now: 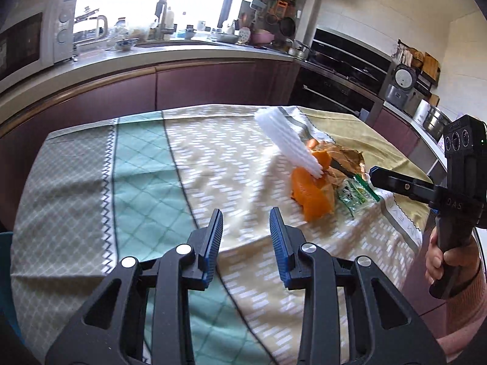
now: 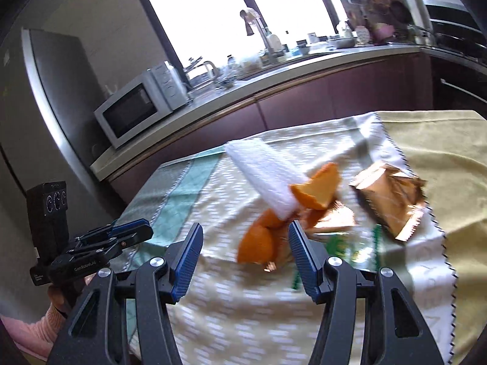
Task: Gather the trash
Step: 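Return both open grippers to the table over the orange peels, then grasp the white foam net with the left gripper while the right gripper grasps the green snack wrapper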
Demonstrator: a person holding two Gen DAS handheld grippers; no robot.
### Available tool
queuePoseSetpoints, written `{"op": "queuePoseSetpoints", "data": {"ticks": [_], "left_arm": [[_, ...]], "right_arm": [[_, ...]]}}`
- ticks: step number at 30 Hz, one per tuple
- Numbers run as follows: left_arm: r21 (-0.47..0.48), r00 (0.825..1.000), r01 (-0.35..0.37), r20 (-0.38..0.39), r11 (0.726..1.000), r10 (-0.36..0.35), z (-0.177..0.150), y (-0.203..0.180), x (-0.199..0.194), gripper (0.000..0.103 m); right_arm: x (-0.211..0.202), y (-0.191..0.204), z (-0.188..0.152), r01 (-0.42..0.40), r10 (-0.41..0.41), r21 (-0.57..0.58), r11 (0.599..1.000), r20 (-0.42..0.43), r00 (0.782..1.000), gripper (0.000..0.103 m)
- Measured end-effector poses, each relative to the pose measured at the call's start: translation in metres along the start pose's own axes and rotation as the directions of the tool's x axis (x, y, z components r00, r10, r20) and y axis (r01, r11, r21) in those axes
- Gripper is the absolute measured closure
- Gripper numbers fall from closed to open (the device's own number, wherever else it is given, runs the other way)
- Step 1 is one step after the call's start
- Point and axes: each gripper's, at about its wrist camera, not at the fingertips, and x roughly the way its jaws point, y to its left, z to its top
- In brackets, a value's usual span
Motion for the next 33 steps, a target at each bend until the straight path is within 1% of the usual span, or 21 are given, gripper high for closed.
{"op": "queuePoseSetpoints", "data": {"ticks": [3, 6, 10, 16, 21, 26, 27, 28, 30, 31, 33], "left_arm": [[0.014, 0.999, 0.03, -0.019, 0.999, -0.029, 0.012, -0.017, 0.022, 0.07], [0.007, 0.998, 0.056, -0.02, 0.998, -0.056, 0.026, -0.029, 0.037, 0.064], [-0.025, 0.996, 0.083, -0.036, 0.996, -0.083, 0.044, -0.038, 0.058, 0.064], [-0.073, 0.993, 0.101, -0.058, 0.992, -0.105, 0.067, -0.046, 0.09, 0.06], [-0.124, 0.988, 0.111, -0.092, 0.986, -0.122, 0.079, -0.044, 0.113, 0.06], [-0.166, 0.984, 0.115, -0.114, 0.979, -0.135, 0.082, -0.041, 0.131, 0.06], [-0.176, 0.983, 0.118, -0.118, 0.977, -0.14, 0.082, -0.041, 0.134, 0.06], [-0.189, 0.981, 0.126, -0.124, 0.974, -0.151, 0.083, -0.039, 0.137, 0.061], [-0.21, 0.977, 0.139, -0.132, 0.968, -0.169, 0.083, -0.038, 0.142, 0.077], [-0.223, 0.974, 0.146, -0.139, 0.964, -0.18, 0.082, -0.036, 0.145, 0.082], [-0.241, 0.971, 0.158, -0.14, 0.958, -0.195, 0.081, -0.033, 0.148, 0.09]], "right_arm": [[-0.012, -0.034, -0.004, 0.063, -0.064, 0.056, 0.996, 0.014, 0.998, 0.047], [-0.016, -0.059, -0.008, 0.092, -0.094, 0.101, 0.991, 0.012, 0.995, 0.047], [-0.01, -0.075, -0.016, 0.078, -0.077, 0.138, 0.987, -0.019, 0.997, 0.047], [-0.004, -0.079, -0.023, 0.051, -0.046, 0.151, 0.987, -0.034, 0.998, 0.047], [0.0, -0.08, -0.025, 0.031, -0.024, 0.16, 0.987, -0.042, 0.999, 0.048], [0.005, -0.08, -0.027, 0.009, 0.001, 0.175, 0.985, -0.055, 0.999, 0.054], [0.007, -0.08, -0.028, 0.006, 0.005, 0.176, 0.984, -0.058, 0.998, 0.056], [0.008, -0.08, -0.027, 0.004, 0.007, 0.177, 0.984, -0.062, 0.998, 0.057], [0.01, -0.08, -0.027, 0.001, 0.011, 0.182, 0.983, -0.066, 0.998, 0.063], [0.012, -0.08, -0.026, 0.003, 0.01, 0.186, 0.983, -0.068, 0.998, 0.065], [0.012, -0.081, -0.026, 0.0, 0.014, 0.192, 0.981, -0.07, 0.997, 0.075]]}}
